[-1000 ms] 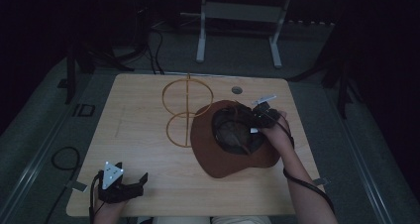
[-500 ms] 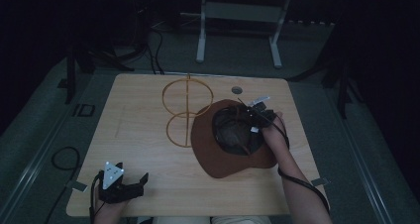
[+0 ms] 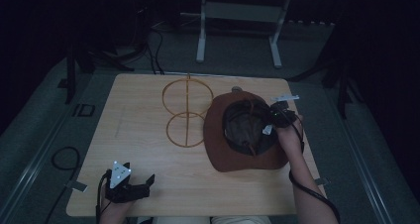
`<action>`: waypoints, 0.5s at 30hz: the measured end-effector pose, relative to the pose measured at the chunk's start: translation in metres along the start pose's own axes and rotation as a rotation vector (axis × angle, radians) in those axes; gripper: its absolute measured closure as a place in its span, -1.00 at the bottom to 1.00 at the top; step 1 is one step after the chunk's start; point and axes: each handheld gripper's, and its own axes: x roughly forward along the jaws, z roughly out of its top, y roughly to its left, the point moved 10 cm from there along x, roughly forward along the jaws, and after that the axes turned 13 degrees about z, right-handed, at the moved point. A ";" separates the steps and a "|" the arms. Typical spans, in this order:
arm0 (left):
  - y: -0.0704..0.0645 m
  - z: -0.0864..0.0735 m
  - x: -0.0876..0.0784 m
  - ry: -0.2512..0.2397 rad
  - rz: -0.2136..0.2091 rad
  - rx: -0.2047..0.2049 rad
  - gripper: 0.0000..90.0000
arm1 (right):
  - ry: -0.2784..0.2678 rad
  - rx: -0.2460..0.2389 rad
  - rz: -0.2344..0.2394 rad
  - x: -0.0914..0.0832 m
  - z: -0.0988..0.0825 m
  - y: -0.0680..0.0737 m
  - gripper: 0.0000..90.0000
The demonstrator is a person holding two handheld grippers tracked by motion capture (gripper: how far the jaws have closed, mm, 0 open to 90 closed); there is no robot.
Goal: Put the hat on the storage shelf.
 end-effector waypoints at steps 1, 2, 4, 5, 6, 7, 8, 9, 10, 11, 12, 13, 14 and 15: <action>-0.003 0.001 0.001 0.006 -0.008 0.001 -0.96 | -0.012 0.006 0.002 -0.004 0.000 -0.001 0.89; -0.006 0.001 0.002 0.015 -0.029 0.005 -0.96 | -0.022 0.011 0.010 -0.008 -0.001 -0.002 0.89; -0.014 0.002 0.004 0.037 -0.065 0.019 -0.92 | -0.044 0.028 0.042 -0.016 -0.003 -0.001 0.89; -0.020 0.003 0.006 0.047 -0.083 0.033 -0.91 | -0.047 0.031 0.048 -0.019 -0.004 0.000 0.89; -0.023 0.004 0.007 0.053 -0.088 0.042 -0.91 | -0.055 0.034 0.054 -0.023 -0.006 0.000 0.89; -0.029 0.005 0.009 0.061 -0.108 0.050 -0.91 | -0.061 0.034 0.057 -0.025 -0.006 0.001 0.89; -0.036 0.007 0.012 0.073 -0.132 0.059 -0.91 | -0.067 0.036 0.060 -0.029 -0.007 0.002 0.89; -0.042 0.008 0.015 0.080 -0.147 0.067 -0.91 | -0.082 0.036 0.062 -0.033 -0.008 0.003 0.89; -0.046 0.010 0.017 0.081 -0.157 0.076 -0.90 | -0.093 0.036 0.064 -0.037 -0.008 0.004 0.89; -0.053 0.015 0.021 0.080 -0.174 0.081 -0.89 | -0.100 0.037 0.067 -0.040 -0.009 0.005 0.89; -0.058 0.019 0.024 0.080 -0.185 0.090 -0.89 | -0.107 0.033 0.065 -0.043 -0.010 0.005 0.89; -0.063 0.021 0.027 0.080 -0.196 0.098 -0.89 | -0.111 0.027 0.060 -0.046 -0.010 0.005 0.89; -0.069 0.026 0.031 0.078 -0.205 0.111 -0.89 | -0.110 0.029 0.057 -0.047 -0.011 0.005 0.89; -0.073 0.029 0.033 0.079 -0.214 0.118 -0.89 | -0.112 0.039 0.054 -0.050 -0.013 0.004 0.89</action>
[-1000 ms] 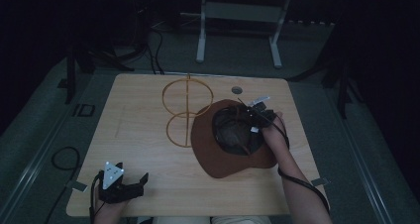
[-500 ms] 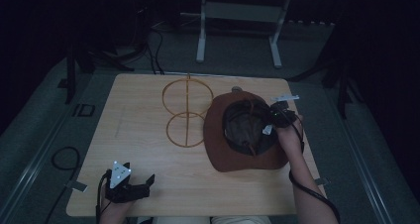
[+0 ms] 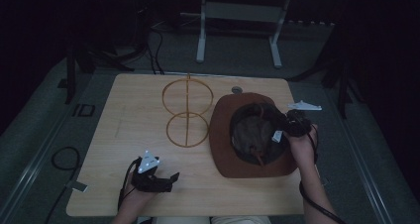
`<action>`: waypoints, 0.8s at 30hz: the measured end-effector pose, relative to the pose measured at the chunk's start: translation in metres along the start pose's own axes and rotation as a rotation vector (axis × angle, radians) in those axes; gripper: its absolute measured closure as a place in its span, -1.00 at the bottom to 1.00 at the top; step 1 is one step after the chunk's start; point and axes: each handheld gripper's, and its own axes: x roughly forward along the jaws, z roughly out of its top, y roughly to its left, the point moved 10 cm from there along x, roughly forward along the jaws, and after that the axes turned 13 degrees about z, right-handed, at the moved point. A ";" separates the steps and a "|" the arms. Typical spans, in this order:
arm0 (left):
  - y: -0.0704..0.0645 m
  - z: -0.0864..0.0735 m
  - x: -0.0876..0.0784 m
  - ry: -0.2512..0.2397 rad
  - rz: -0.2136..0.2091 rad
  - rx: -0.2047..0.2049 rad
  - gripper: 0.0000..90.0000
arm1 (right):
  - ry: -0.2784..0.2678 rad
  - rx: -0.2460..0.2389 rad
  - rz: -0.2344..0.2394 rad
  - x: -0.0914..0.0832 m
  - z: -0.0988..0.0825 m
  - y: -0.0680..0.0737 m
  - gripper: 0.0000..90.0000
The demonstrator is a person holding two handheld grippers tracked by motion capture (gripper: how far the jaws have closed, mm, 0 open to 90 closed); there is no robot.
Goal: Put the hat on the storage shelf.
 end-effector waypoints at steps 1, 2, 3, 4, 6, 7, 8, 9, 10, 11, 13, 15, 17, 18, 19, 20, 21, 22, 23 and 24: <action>-0.003 0.004 0.003 0.004 -0.015 0.006 -0.88 | -0.005 -0.001 -0.004 -0.002 -0.001 -0.001 0.89; -0.005 0.007 0.006 0.003 -0.023 0.006 -0.88 | -0.005 -0.002 -0.003 -0.004 -0.002 -0.001 0.89; -0.005 0.007 0.006 0.003 -0.023 0.006 -0.88 | -0.005 -0.002 -0.003 -0.004 -0.002 -0.001 0.89; -0.011 0.015 0.011 0.007 -0.040 0.017 -0.88 | -0.008 0.001 -0.003 -0.006 -0.003 -0.001 0.89; -0.017 0.025 0.016 0.007 -0.043 0.050 -0.88 | -0.014 0.010 0.001 -0.011 -0.006 -0.001 0.89; -0.021 0.030 0.018 0.003 -0.049 0.056 -0.88 | -0.014 0.009 -0.001 -0.013 -0.007 -0.001 0.89; -0.026 0.038 0.020 -0.004 -0.058 0.065 -0.88 | -0.015 0.008 -0.002 -0.014 -0.007 -0.001 0.89; -0.033 0.045 0.021 -0.007 -0.084 0.066 -0.88 | -0.018 0.014 -0.003 -0.016 -0.008 -0.001 0.89; -0.036 0.052 0.024 -0.015 -0.088 0.073 -0.88 | -0.021 0.014 -0.010 -0.018 -0.009 -0.001 0.89; -0.040 0.059 0.027 -0.025 -0.088 0.087 -0.88 | -0.022 0.019 -0.019 -0.019 -0.010 -0.002 0.89; -0.046 0.070 0.034 -0.030 -0.086 0.114 -0.87 | -0.015 0.028 -0.029 -0.021 -0.012 -0.003 0.89; -0.053 0.080 0.040 -0.031 -0.096 0.114 -0.87 | -0.020 0.037 -0.035 -0.023 -0.013 -0.004 0.89; -0.060 0.090 0.045 -0.033 -0.105 0.115 -0.87 | -0.027 0.039 -0.036 -0.025 -0.014 -0.004 0.89; -0.065 0.095 0.047 -0.035 -0.116 0.121 -0.87 | -0.028 0.039 -0.038 -0.026 -0.015 -0.004 0.89; -0.069 0.099 0.050 -0.033 -0.119 0.142 -0.87 | -0.027 0.038 -0.042 -0.027 -0.015 -0.005 0.89; -0.072 0.103 0.053 -0.029 -0.110 0.158 -0.86 | -0.026 0.040 -0.048 -0.028 -0.016 -0.005 0.89; -0.076 0.108 0.056 -0.022 -0.109 0.161 -0.85 | -0.025 0.041 -0.048 -0.028 -0.017 -0.006 0.89; -0.080 0.112 0.058 -0.023 -0.120 0.153 -0.84 | -0.022 0.043 -0.051 -0.028 -0.018 -0.006 0.89; -0.084 0.117 0.061 -0.029 -0.121 0.151 -0.84 | -0.024 0.047 -0.051 -0.028 -0.018 -0.007 0.89; -0.088 0.122 0.062 -0.032 -0.121 0.157 -0.84 | -0.024 0.045 -0.049 -0.029 -0.019 -0.007 0.89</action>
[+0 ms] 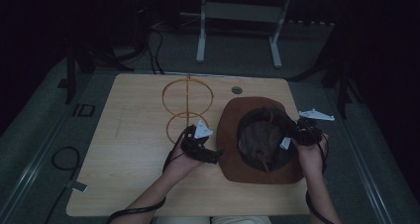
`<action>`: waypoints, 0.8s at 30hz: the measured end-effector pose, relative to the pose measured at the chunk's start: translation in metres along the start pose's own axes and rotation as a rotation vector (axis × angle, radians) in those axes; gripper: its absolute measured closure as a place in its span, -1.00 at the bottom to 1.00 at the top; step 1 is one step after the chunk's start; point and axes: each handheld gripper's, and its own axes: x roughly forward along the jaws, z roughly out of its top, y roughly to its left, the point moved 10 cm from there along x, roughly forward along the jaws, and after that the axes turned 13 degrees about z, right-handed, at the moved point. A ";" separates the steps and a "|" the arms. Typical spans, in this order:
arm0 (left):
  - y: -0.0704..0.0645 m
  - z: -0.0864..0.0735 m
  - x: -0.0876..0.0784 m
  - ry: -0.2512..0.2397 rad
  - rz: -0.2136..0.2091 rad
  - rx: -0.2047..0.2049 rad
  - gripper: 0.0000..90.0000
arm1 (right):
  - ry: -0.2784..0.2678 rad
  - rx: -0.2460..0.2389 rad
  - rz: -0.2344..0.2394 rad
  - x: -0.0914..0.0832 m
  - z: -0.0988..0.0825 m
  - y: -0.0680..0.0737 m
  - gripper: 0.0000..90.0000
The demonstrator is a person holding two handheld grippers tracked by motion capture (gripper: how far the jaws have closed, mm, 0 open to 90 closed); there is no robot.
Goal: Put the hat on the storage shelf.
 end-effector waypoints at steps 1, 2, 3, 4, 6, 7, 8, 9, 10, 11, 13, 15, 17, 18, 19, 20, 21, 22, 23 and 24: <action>-0.003 0.006 0.002 -0.006 -0.009 0.002 -0.84 | -0.001 0.000 -0.004 -0.001 -0.001 0.000 0.89; -0.006 0.012 0.005 -0.015 -0.007 0.002 -0.84 | -0.004 0.002 -0.002 -0.002 -0.001 0.000 0.89; -0.008 0.017 0.007 -0.019 -0.006 0.001 -0.84 | -0.005 0.003 0.001 -0.003 -0.001 0.000 0.89; -0.008 0.017 0.007 -0.019 -0.006 0.001 -0.84 | -0.005 0.003 0.001 -0.003 -0.001 0.000 0.89; -0.013 0.033 0.013 -0.035 -0.011 0.001 -0.84 | -0.007 0.003 -0.002 -0.005 -0.003 -0.001 0.89; -0.014 0.037 0.015 -0.038 -0.016 0.003 -0.84 | -0.010 0.005 0.001 -0.006 -0.003 0.000 0.89; -0.016 0.041 0.018 -0.038 -0.018 -0.004 -0.84 | -0.013 0.006 0.000 -0.006 -0.003 0.000 0.89; -0.018 0.045 0.021 -0.035 -0.012 -0.004 -0.84 | -0.015 0.008 0.002 -0.008 -0.004 0.000 0.89; -0.020 0.049 0.024 -0.032 -0.017 -0.001 -0.84 | -0.014 0.008 0.006 -0.009 -0.004 0.001 0.89; -0.021 0.052 0.027 -0.025 -0.007 0.008 -0.84 | -0.017 0.009 0.008 -0.010 -0.004 0.002 0.89; -0.025 0.058 0.033 -0.019 0.011 0.011 -0.84 | -0.020 0.004 0.011 -0.013 -0.004 0.004 0.89; -0.026 0.061 0.039 -0.004 0.030 0.011 -0.84 | -0.025 0.005 0.024 -0.015 -0.004 0.008 0.89; -0.027 0.060 0.047 0.022 0.051 0.016 -0.84 | -0.033 0.006 0.050 -0.018 -0.004 0.013 0.89; -0.029 0.060 0.050 0.029 0.050 0.013 -0.84 | -0.036 0.004 0.057 -0.019 -0.004 0.015 0.89; -0.029 0.058 0.055 0.044 0.064 0.019 -0.84 | -0.040 0.001 0.066 -0.021 -0.004 0.019 0.89; -0.029 0.057 0.057 0.050 0.075 0.019 -0.76 | -0.045 0.001 0.080 -0.024 -0.003 0.023 0.89; -0.029 0.056 0.060 0.061 0.074 0.014 -0.69 | -0.052 0.001 0.090 -0.025 -0.003 0.025 0.89; -0.028 0.054 0.062 0.074 0.088 0.014 -0.65 | -0.057 -0.004 0.095 -0.027 -0.002 0.028 0.89; -0.026 0.053 0.063 0.082 0.106 0.020 -0.59 | -0.063 -0.008 0.101 -0.029 -0.001 0.030 0.89; -0.025 0.051 0.065 0.100 0.117 0.025 -0.45 | -0.068 -0.008 0.114 -0.031 0.000 0.033 0.89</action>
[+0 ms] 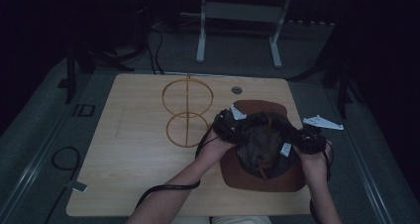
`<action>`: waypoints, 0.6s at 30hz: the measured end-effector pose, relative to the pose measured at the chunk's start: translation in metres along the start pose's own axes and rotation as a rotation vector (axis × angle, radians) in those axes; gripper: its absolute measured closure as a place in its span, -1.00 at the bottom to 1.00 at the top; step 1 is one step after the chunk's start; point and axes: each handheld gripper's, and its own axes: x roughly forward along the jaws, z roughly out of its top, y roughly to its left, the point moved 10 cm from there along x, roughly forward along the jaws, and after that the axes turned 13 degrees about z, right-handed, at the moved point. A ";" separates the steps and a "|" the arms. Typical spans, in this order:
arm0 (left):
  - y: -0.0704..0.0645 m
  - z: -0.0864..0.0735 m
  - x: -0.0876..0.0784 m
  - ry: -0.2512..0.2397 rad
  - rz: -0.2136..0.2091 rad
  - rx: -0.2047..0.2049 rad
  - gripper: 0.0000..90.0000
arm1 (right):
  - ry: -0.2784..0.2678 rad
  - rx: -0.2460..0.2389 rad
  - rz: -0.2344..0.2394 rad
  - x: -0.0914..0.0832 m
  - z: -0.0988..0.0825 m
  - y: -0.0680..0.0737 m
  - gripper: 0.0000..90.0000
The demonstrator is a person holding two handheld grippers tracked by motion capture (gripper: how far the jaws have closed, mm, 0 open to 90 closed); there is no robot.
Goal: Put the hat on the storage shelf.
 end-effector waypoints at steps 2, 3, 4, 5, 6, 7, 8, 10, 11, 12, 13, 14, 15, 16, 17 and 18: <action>0.002 -0.003 0.003 0.035 0.014 0.003 -0.24 | -0.006 -0.014 0.008 -0.002 0.002 0.004 0.89; 0.003 -0.005 0.005 0.050 0.012 -0.002 -0.13 | -0.007 -0.015 0.021 -0.003 0.002 0.007 0.89; 0.002 -0.006 0.007 0.068 0.004 -0.009 -0.03 | -0.010 -0.020 0.033 -0.003 0.003 0.009 0.90; 0.001 -0.007 0.008 0.075 -0.011 -0.023 0.05 | -0.008 -0.027 0.036 -0.003 0.003 0.011 0.90; 0.001 -0.007 0.009 0.078 -0.017 -0.024 0.19 | -0.010 -0.030 0.042 -0.002 0.002 0.013 0.90; 0.000 -0.007 0.010 0.078 -0.018 -0.018 0.35 | -0.015 -0.029 0.054 -0.002 0.003 0.014 0.89; 0.000 -0.007 0.010 0.066 -0.020 -0.017 0.55 | -0.015 -0.026 0.059 -0.002 0.002 0.015 0.89; 0.000 -0.004 0.007 0.053 -0.019 -0.008 0.83 | -0.012 -0.028 0.063 -0.001 0.001 0.017 0.89; 0.002 -0.002 0.004 0.043 -0.011 -0.006 0.86 | -0.015 -0.027 0.062 -0.001 0.000 0.017 0.89; 0.003 0.000 0.001 0.035 -0.015 -0.010 0.88 | -0.020 -0.028 0.059 -0.001 0.000 0.017 0.89; 0.004 0.003 -0.003 0.030 -0.018 -0.010 0.89 | -0.025 -0.024 0.055 -0.002 0.000 0.016 0.89; 0.006 0.006 -0.006 0.019 -0.007 -0.001 0.89 | -0.030 -0.021 0.060 -0.003 0.001 0.015 0.89; 0.006 0.006 -0.006 0.019 -0.007 -0.001 0.89 | -0.030 -0.021 0.060 -0.003 0.001 0.015 0.89; 0.010 0.011 -0.013 -0.005 0.017 0.012 0.90 | -0.037 -0.019 0.057 -0.005 0.000 0.016 0.88; 0.012 0.013 -0.015 -0.009 0.015 0.011 0.90 | -0.037 -0.021 0.059 -0.006 0.000 0.016 0.87; 0.014 0.015 -0.017 -0.015 0.010 0.004 0.91 | -0.039 -0.023 0.063 -0.007 -0.001 0.017 0.87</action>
